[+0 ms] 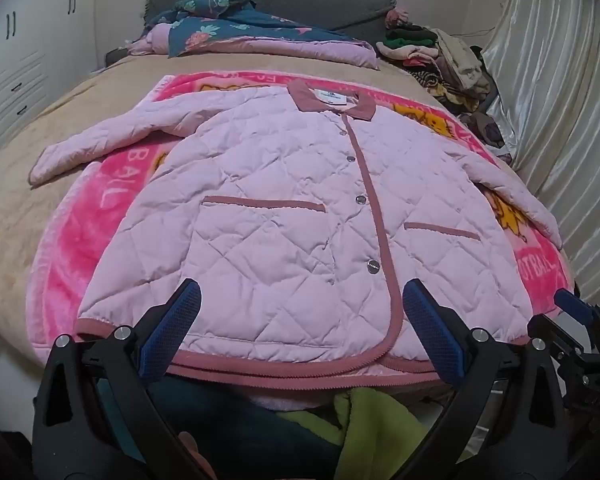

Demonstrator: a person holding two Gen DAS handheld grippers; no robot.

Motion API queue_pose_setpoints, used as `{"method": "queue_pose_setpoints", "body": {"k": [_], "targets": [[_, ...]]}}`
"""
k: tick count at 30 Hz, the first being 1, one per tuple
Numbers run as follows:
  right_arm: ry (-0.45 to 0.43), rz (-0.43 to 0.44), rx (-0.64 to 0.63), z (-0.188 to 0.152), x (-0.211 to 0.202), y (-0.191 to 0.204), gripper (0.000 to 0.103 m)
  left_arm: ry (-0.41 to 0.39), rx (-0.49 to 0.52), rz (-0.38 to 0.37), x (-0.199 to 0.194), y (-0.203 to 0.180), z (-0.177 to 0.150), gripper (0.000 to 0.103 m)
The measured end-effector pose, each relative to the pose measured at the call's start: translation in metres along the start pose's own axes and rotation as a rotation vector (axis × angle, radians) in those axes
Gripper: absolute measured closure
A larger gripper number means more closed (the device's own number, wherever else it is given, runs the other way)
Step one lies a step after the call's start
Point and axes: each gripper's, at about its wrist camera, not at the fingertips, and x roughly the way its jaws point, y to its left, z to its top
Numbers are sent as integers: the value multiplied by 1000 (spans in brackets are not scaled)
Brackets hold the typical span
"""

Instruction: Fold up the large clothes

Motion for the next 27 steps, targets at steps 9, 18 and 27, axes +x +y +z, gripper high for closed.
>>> {"method": "queue_pose_setpoints", "body": {"k": [9,18,27], "targets": [[-6,-7,-13,2,-6,10,4,3,0,3,0,0,0,8],[-5,-7,-23,0,-4,8,4,4,-3,-3,-1,-5,2,8],[-6,-6,-25,1,-4,8,4,2,-4,-6,-4,-5,4,8]]}}
